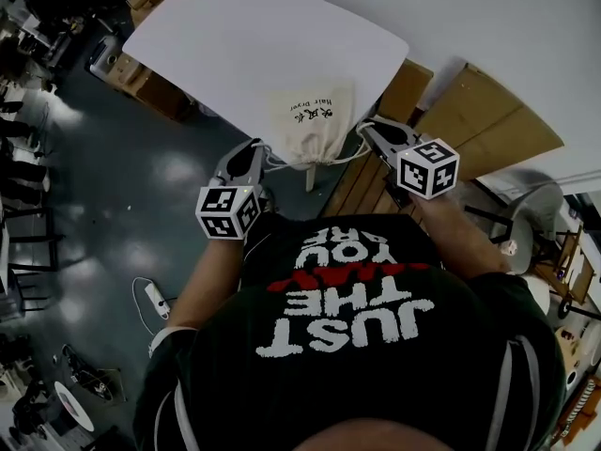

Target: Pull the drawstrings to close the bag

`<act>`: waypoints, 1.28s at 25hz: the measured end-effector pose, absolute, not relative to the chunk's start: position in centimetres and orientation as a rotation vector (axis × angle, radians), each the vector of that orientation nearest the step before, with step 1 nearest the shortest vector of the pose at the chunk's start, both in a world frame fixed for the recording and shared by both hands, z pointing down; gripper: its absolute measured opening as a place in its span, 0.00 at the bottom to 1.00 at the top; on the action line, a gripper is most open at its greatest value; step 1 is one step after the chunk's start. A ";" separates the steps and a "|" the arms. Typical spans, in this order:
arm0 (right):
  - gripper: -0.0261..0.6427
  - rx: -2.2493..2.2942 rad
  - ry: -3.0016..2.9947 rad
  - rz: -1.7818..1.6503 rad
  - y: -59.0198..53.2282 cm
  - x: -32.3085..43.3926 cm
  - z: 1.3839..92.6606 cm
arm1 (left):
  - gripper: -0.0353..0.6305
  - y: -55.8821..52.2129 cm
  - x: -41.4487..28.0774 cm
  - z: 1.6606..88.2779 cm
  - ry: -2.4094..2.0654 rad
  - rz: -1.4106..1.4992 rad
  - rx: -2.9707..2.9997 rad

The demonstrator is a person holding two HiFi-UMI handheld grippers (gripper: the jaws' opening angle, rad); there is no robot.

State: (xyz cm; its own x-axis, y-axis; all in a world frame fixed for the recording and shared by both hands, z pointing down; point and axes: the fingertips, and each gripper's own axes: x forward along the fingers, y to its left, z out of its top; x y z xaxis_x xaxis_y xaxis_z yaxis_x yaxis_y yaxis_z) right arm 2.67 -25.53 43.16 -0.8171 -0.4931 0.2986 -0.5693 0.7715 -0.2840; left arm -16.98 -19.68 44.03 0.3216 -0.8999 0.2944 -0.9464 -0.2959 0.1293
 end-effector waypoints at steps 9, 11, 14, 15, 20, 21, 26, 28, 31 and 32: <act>0.06 0.882 -2.798 0.491 -25.7 3.1 42.0 | 0.07 -19.3 -15.4 43.3 -1.616 0.186 2.343; 0.06 0.879 -2.806 0.495 -25.7 3.1 41.8 | 0.07 -19.4 -15.5 43.1 -1.618 0.178 2.339; 0.06 0.877 -2.805 0.501 -25.6 3.1 41.9 | 0.07 -19.5 -15.6 43.2 -1.618 0.173 2.330; 0.06 0.877 -2.802 0.499 -25.6 3.1 42.0 | 0.07 -19.5 -15.5 43.2 -1.617 0.174 2.330; 0.06 0.882 -2.790 0.470 -25.9 3.2 41.8 | 0.07 -19.6 -15.7 42.8 -1.621 0.172 2.334; 0.06 0.884 -2.788 0.470 -25.9 3.3 41.8 | 0.07 -19.6 -15.7 42.8 -1.623 0.169 2.331; 0.06 0.878 -2.775 0.454 -25.8 3.2 41.9 | 0.07 -19.5 -16.0 42.8 -1.628 0.166 2.325; 0.06 0.875 -2.773 0.448 -25.8 3.2 41.8 | 0.07 -19.5 -16.0 42.7 -1.628 0.168 2.326; 0.06 0.875 -2.775 0.443 -25.8 3.2 41.6 | 0.07 -19.5 -15.9 42.6 -1.627 0.172 2.331; 0.06 0.875 -2.776 0.444 -25.8 3.3 41.6 | 0.07 -19.5 -15.9 42.6 -1.628 0.174 2.333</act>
